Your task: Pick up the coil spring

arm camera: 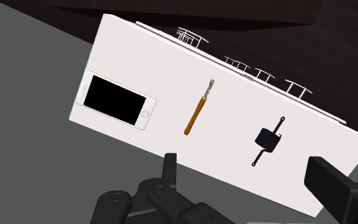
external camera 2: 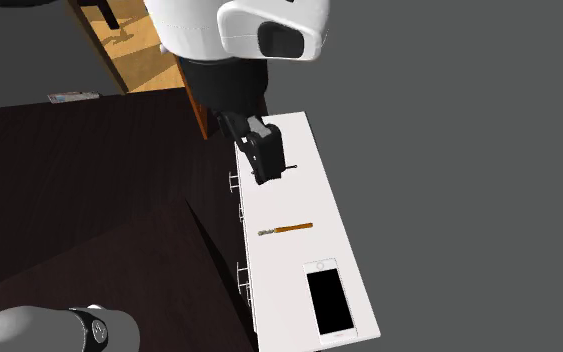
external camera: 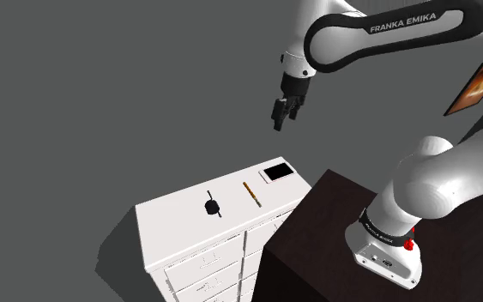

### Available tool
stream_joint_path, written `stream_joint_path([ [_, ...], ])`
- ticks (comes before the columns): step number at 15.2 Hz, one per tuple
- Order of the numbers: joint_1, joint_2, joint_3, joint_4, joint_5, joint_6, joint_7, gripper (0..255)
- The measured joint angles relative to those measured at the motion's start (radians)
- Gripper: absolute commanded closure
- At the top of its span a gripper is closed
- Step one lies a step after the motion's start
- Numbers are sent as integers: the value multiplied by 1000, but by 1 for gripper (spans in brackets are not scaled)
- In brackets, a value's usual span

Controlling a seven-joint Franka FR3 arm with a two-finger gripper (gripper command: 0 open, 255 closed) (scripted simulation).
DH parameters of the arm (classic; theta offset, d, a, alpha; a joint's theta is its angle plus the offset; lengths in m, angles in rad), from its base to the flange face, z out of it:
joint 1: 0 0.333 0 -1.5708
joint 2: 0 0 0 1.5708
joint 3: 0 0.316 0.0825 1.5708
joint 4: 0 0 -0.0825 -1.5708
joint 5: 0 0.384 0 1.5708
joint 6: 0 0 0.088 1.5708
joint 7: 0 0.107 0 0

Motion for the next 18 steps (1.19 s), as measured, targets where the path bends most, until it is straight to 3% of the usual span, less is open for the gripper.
stream_joint_path([
  [10, 44, 353, 92, 25, 16, 308, 80, 0],
  [18, 69, 658, 142, 108, -39, 511, 165, 0],
])
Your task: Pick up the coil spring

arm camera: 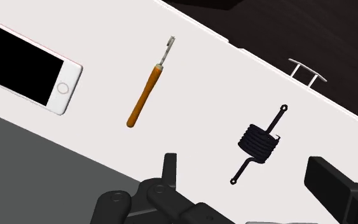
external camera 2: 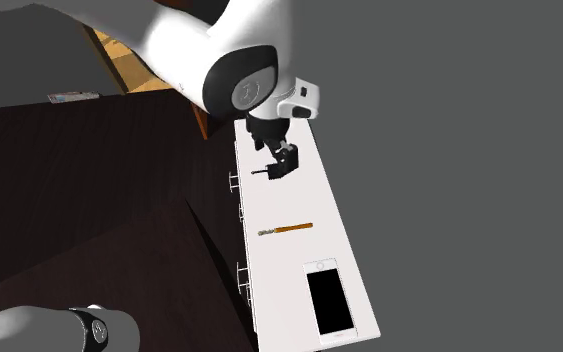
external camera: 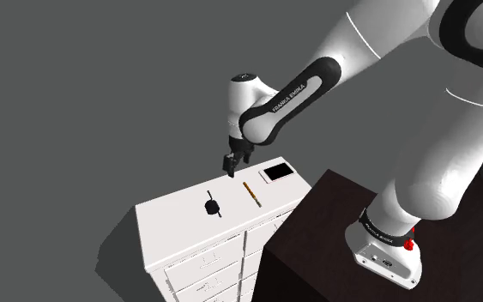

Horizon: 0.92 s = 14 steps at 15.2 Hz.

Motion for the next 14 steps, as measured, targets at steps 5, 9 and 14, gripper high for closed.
stream_joint_path([
  [5, 36, 209, 4, 110, -66, 84, 72, 0],
  [9, 75, 365, -9, 215, -112, 123, 117, 0],
  [14, 134, 562, -29, 377, -151, 145, 161, 0],
])
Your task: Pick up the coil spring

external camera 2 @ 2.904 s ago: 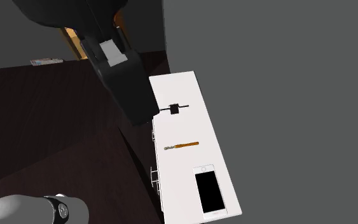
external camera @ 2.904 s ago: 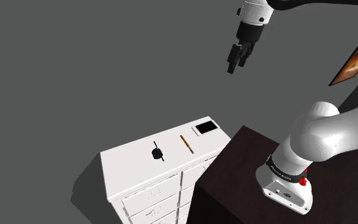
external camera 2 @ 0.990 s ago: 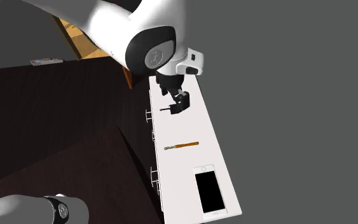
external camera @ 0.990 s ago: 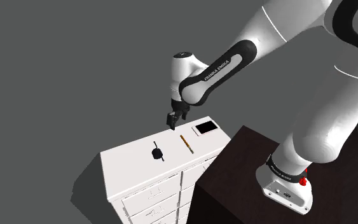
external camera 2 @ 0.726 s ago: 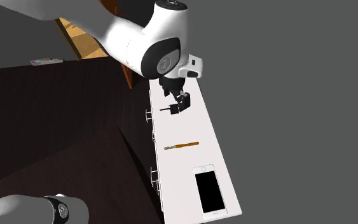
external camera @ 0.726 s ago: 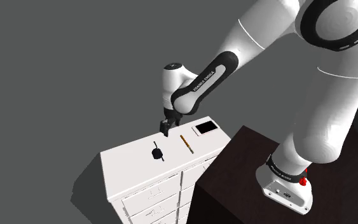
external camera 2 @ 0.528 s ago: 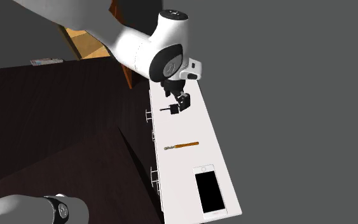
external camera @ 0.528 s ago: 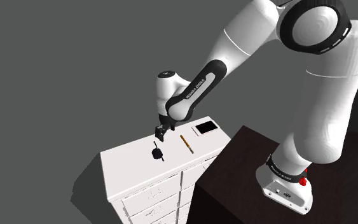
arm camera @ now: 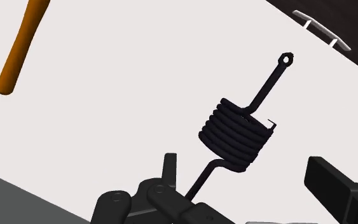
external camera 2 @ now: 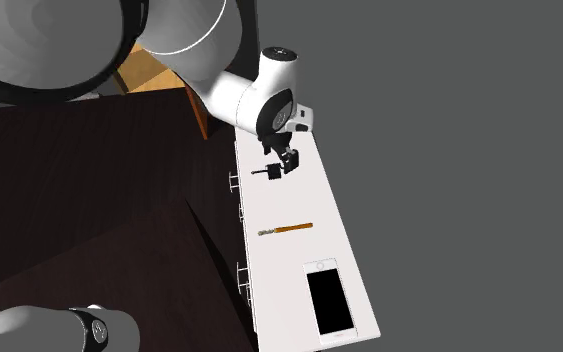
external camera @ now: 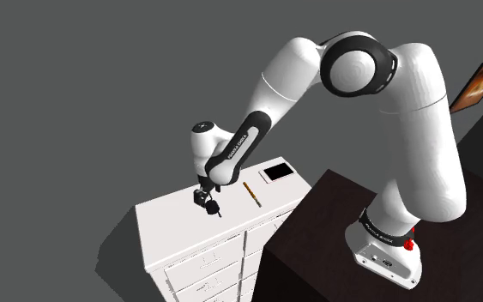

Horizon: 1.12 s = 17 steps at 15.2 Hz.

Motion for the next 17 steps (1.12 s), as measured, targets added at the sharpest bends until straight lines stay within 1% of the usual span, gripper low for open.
stream_joint_path([
  [2, 12, 39, -5, 25, -6, 11, 8, 0],
  [8, 23, 121, -21, 62, -19, 57, 13, 0],
  [9, 24, 126, -22, 63, -20, 60, 14, 255],
  [17, 24, 129, -24, 65, -21, 63, 15, 255],
])
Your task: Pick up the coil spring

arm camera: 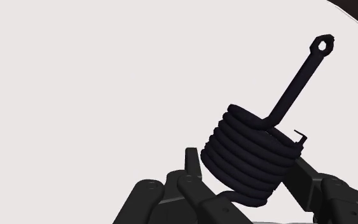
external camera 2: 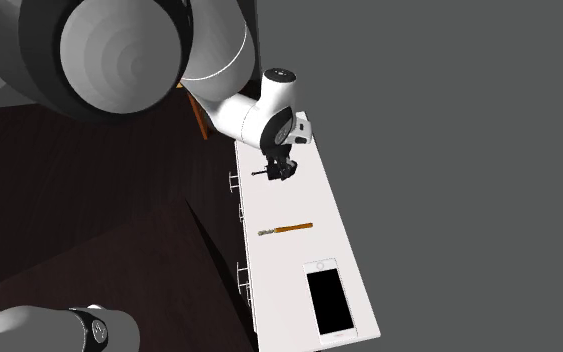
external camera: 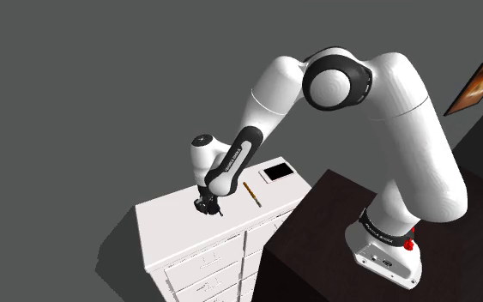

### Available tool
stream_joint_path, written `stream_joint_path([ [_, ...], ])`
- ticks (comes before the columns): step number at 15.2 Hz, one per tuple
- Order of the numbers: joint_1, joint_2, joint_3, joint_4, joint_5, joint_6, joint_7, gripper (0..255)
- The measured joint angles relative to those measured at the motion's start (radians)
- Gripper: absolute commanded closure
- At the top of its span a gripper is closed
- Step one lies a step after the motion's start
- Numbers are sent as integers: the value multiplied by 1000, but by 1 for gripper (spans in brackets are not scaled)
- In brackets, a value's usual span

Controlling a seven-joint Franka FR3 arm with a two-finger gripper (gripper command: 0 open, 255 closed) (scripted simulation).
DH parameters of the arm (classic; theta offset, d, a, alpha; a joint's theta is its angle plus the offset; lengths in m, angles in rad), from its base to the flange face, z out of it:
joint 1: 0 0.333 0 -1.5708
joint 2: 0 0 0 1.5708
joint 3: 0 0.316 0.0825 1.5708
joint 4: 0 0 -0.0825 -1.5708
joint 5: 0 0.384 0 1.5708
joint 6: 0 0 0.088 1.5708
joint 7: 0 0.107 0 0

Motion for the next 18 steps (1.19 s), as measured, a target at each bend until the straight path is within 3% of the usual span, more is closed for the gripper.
stream_joint_path([
  [18, -28, -179, 38, -57, 33, -123, -21, 255],
])
